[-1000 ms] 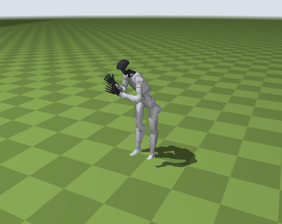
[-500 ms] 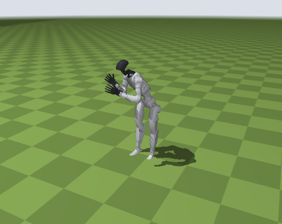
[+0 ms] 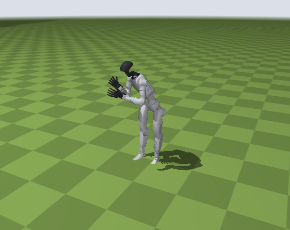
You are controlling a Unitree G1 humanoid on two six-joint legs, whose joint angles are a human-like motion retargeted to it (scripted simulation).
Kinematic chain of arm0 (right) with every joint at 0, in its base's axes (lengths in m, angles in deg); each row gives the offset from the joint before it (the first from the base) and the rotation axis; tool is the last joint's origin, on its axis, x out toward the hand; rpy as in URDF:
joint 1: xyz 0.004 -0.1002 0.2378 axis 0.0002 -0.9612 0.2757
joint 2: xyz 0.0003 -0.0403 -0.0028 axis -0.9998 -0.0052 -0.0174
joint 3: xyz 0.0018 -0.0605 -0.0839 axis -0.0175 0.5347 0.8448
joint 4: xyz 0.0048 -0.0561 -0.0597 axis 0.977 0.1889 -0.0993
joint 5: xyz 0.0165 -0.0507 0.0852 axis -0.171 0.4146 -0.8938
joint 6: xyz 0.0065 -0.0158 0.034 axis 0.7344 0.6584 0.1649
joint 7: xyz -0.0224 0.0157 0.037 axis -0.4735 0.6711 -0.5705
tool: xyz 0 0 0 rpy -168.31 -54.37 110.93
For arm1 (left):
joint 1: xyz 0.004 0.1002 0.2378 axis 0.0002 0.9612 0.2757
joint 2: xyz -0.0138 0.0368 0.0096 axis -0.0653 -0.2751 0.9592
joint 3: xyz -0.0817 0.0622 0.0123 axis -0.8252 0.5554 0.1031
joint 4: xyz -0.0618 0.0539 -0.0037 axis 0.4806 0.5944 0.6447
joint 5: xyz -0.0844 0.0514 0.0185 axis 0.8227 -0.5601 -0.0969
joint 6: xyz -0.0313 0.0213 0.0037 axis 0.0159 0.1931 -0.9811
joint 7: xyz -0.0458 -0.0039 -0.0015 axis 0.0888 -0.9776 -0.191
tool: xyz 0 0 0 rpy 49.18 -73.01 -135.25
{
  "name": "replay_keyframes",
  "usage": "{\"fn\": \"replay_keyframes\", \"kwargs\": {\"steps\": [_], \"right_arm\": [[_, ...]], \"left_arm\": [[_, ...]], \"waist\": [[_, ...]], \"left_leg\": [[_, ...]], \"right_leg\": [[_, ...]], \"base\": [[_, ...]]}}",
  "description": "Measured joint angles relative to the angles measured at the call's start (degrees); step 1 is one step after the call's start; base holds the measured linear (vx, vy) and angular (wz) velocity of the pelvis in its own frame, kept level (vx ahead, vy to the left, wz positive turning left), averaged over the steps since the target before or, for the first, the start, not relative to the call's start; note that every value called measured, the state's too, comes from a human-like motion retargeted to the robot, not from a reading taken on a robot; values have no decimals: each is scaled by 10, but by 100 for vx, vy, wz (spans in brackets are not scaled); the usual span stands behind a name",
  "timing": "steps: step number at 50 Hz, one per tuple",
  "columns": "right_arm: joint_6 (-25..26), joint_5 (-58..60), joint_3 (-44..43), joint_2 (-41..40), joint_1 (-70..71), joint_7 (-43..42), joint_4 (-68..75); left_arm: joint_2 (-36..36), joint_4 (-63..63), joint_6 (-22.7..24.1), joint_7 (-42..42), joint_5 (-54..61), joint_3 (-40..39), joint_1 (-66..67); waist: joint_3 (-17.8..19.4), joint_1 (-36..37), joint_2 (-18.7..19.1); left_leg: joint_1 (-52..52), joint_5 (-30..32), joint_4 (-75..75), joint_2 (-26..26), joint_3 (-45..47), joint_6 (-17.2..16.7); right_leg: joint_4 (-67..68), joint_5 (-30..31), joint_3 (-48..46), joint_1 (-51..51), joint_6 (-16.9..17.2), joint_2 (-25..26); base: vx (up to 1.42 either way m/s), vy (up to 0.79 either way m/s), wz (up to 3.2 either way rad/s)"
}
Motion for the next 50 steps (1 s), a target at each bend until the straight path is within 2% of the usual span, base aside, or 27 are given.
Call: {"fn": "replay_keyframes", "kwargs": {"steps": [17, 50], "right_arm": [[-2, -15, 19, 8, 23, -3, -29], [-6, -1, 16, 54, 54, 20, -59]], "left_arm": [[22, -6, 11, 8, 64, 16, -25], [24, -5, 11, 31, 79, 30, -89]], "waist": [[7, -6, 10], [7, 15, 14]], "left_leg": [[-17, 8, 0, 3, -8, -2], [-52, 26, 0, 9, -27, -6]], "right_leg": [[-2, 5, -2, -14, -2, 2], [-2, 14, -19, -41, -9, 6]], "base": [[0, 0, 0], [0, 0, 0]]}}
